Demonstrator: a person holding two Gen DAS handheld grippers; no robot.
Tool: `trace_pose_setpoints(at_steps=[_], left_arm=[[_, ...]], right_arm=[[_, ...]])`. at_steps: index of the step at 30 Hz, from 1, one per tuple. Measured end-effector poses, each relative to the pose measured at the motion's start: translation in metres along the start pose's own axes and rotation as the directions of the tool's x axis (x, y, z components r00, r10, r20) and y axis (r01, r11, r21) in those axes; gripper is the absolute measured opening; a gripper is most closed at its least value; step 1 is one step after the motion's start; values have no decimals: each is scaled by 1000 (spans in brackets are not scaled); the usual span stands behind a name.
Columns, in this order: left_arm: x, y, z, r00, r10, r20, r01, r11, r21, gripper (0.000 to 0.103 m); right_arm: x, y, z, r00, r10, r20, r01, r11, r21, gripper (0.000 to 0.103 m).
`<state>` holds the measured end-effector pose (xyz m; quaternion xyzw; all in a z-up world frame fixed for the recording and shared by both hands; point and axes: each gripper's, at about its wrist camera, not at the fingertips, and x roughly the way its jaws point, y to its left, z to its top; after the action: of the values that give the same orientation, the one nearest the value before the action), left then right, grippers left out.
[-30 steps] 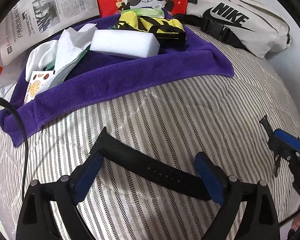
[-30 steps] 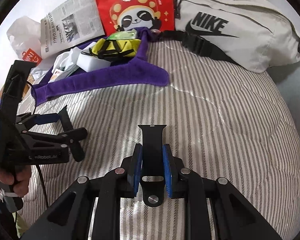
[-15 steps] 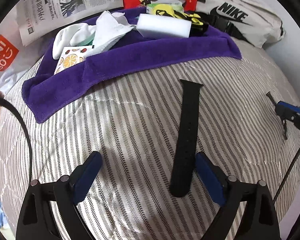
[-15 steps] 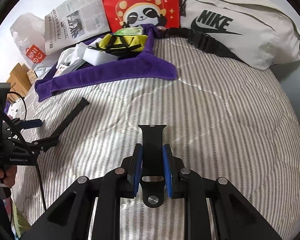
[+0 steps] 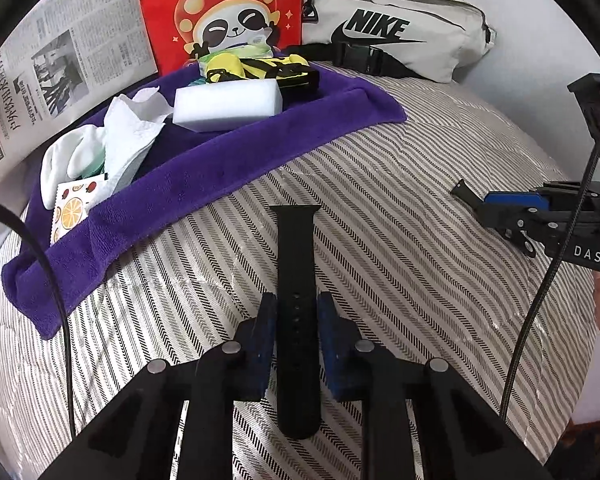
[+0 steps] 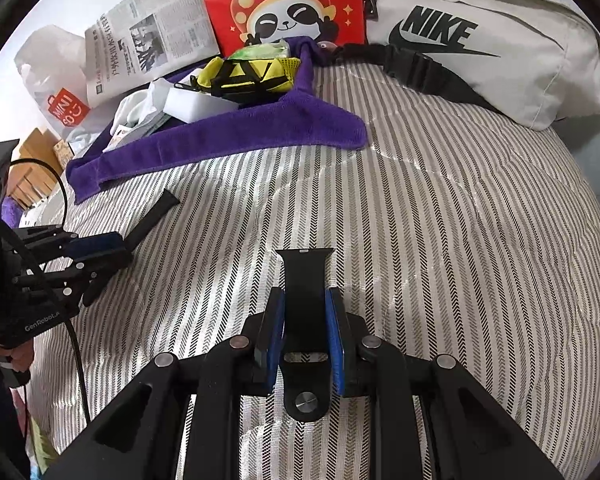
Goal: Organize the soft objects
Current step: 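Carry both black strap pieces toward the purple towel with both grippers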
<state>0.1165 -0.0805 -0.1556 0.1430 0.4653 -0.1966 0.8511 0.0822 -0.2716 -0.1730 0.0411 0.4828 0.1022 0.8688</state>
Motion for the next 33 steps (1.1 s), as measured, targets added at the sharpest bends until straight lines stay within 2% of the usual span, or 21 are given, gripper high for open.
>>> trace_pose_setpoints(at_steps=[5, 9, 13, 15, 21, 25, 29, 33], left_arm=[[1, -2, 5, 1000, -7, -19, 7, 1000, 19, 21], [1, -2, 8, 1000, -5, -27, 6, 1000, 24, 21], [3, -5, 11, 1000, 2, -23, -1, 1000, 31, 20], [4, -4, 11, 1000, 2, -22, -1, 1000, 24, 20], [3, -5, 8, 1000, 2, -16, -2, 1000, -7, 20], [3, -3, 8, 1000, -6, -12, 6, 1000, -9, 20], [0, 0, 6, 1000, -21, 0, 21, 999, -50, 20], [-17, 4, 3, 998, -60, 25, 62, 995, -74, 20]], right_arm=[[-1, 4, -2, 999, -25, -23, 24, 999, -45, 22], [0, 7, -5, 999, -44, -2, 43, 997, -70, 23], [-1, 3, -5, 1000, -30, 6, 30, 998, -60, 22], [-1, 1, -4, 1000, -22, -7, 21, 999, -44, 21], [-1, 9, -6, 998, -65, -8, 65, 996, -65, 21], [2, 3, 0, 999, -35, -2, 35, 999, -23, 22], [2, 4, 7, 999, -25, -33, 25, 1000, -5, 21], [-11, 16, 14, 1000, -3, -11, 3, 1000, -28, 21]])
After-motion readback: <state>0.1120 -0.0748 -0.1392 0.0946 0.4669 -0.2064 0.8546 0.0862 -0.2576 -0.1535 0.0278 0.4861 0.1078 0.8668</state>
